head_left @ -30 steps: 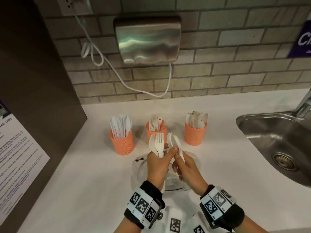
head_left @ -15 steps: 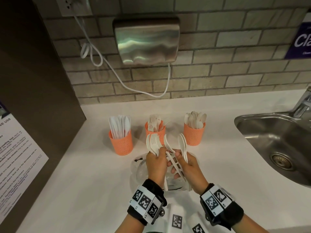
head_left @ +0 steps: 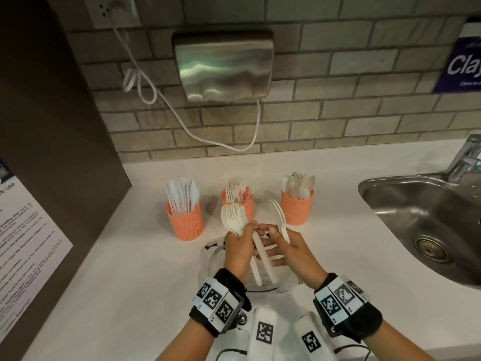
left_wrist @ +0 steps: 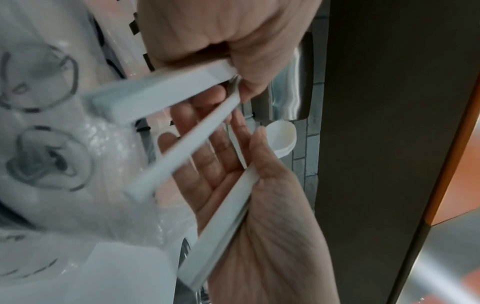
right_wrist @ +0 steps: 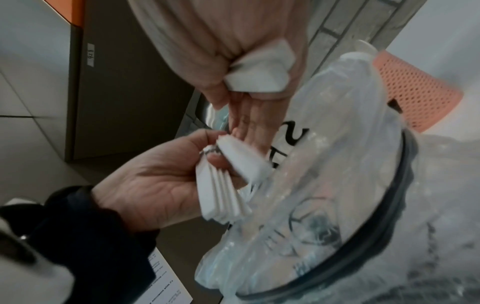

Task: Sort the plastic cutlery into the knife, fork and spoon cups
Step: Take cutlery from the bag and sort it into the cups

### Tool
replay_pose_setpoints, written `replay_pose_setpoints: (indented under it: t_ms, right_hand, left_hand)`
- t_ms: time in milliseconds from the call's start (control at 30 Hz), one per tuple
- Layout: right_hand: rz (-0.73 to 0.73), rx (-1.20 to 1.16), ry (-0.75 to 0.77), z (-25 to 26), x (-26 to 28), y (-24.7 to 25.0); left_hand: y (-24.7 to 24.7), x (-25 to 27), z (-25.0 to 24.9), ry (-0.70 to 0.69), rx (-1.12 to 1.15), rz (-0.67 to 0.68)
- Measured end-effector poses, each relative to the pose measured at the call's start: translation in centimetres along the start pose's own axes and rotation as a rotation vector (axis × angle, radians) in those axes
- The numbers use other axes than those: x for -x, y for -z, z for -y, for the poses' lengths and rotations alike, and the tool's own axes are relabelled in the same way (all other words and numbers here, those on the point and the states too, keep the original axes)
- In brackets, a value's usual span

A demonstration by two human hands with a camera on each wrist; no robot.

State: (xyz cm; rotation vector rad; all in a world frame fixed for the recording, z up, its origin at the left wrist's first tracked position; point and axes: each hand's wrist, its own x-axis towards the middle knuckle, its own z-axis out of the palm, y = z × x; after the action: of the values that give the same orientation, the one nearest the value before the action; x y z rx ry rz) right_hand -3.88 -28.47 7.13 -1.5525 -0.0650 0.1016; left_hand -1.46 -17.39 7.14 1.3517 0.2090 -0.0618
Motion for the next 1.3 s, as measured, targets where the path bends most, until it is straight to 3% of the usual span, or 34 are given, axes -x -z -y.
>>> replay_pose_setpoints:
  t_ms: [100,200,300,533,867,1300]
  right_hand:
    - [-0.062,0.083,0.020,0.2,-0.5,0.8]
    - [-0.129,0.136,0.051,0.7,-1.0,1.6]
    - [-0.084,0.078,-0.030,1.4,-1.2,2.3]
    - [-0.060,0.041,-0.033,2.3,-1.3,3.0]
    - [-0.195,-0.028,0.036,3.2,-2.6,4.6]
    - [-0.234,-0.088,0.050,2.6,-4.4,5.1]
  left_hand:
    - [0.6,-1.0,-1.3,-0.030,-0.012,0.059]
    - [1.2,-2.0,-3.6,-0.110,-0.081,0.202]
    - [1.5,-3.8,-6.6,-0.207,-0.138,0.305]
    - [0.6,-10.8,-11.9,-0.384,-0.046,0.292]
    - [-1.8,-17.8,-6.6,-0.311,-0.164,0.268]
    - [-2.3,-19.3,-4.7,-0.286,-0.380,0.288]
